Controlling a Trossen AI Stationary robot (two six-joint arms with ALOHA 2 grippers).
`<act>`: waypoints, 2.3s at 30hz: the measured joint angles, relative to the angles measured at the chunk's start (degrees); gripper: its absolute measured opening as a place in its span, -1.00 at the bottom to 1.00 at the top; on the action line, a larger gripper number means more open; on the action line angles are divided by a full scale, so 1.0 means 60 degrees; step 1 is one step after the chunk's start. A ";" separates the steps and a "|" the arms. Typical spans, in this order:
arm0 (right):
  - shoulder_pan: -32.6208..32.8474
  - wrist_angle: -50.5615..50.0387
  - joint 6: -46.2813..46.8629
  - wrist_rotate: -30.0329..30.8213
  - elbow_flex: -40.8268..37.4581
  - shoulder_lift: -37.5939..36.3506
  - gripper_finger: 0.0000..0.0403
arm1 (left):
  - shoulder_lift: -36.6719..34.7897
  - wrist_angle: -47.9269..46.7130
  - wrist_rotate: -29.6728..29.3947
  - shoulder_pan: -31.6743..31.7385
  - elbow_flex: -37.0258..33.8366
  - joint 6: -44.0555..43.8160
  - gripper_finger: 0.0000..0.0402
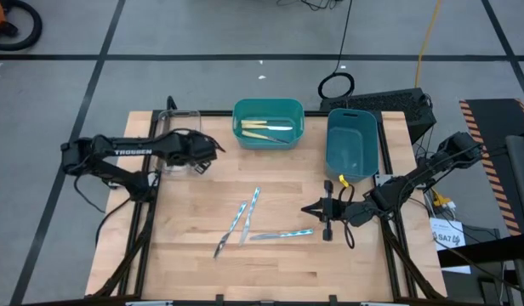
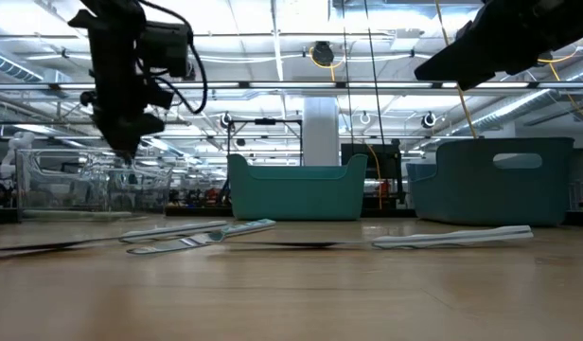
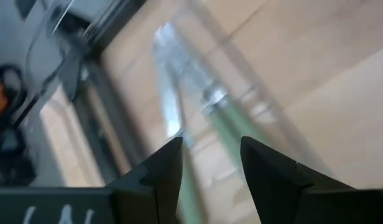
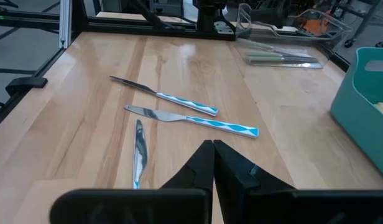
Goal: Sort silverware by color (type)
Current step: Adjust the transparent bin
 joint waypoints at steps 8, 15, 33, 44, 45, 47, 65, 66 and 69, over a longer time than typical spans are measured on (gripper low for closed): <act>0.0000 -0.0088 0.0123 -0.0022 0.0000 0.0000 -0.98 | 0.0000 0.1243 -0.0188 -0.1860 -0.0004 -0.0686 -0.15; 0.0000 -0.0231 0.0255 -0.0022 0.0000 0.0000 -0.98 | 0.0000 0.1489 -0.1001 -0.3085 -0.0004 -0.1299 -0.15; 0.0018 -0.0229 0.0422 -0.0022 0.0000 0.0000 -0.98 | 0.0000 0.1522 -0.1419 -0.6519 0.0572 -0.2925 -0.15; 0.0018 -0.0222 0.0481 -0.0022 0.0000 -0.0001 -0.98 | 0.0557 0.1444 -0.0987 -0.6481 0.0170 -0.3484 -0.43; 0.0018 -0.0226 0.0473 -0.0022 0.0000 -0.0004 -0.98 | 0.0588 0.1430 -0.0906 -0.6374 0.0081 -0.3552 -0.46; 0.0018 -0.0225 0.0450 -0.0022 0.0000 -0.0004 -0.98 | 0.0622 0.1354 -0.0746 -0.6154 -0.0072 -0.3719 -0.50; 0.0018 -0.0229 0.0430 -0.0022 0.0000 -0.0004 -0.98 | 0.0619 0.0912 -0.1332 -0.4694 -0.1176 -0.3914 -0.54; 0.0018 -0.0229 0.0429 -0.0022 0.0000 -0.0004 -0.98 | 0.0619 0.1051 -0.1339 -0.4714 -0.1152 -0.3855 -0.54; 0.0018 -0.0231 0.0428 -0.0022 0.0000 -0.0004 -0.98 | 0.0619 0.1254 -0.1187 -0.4959 -0.0805 -0.3673 -0.54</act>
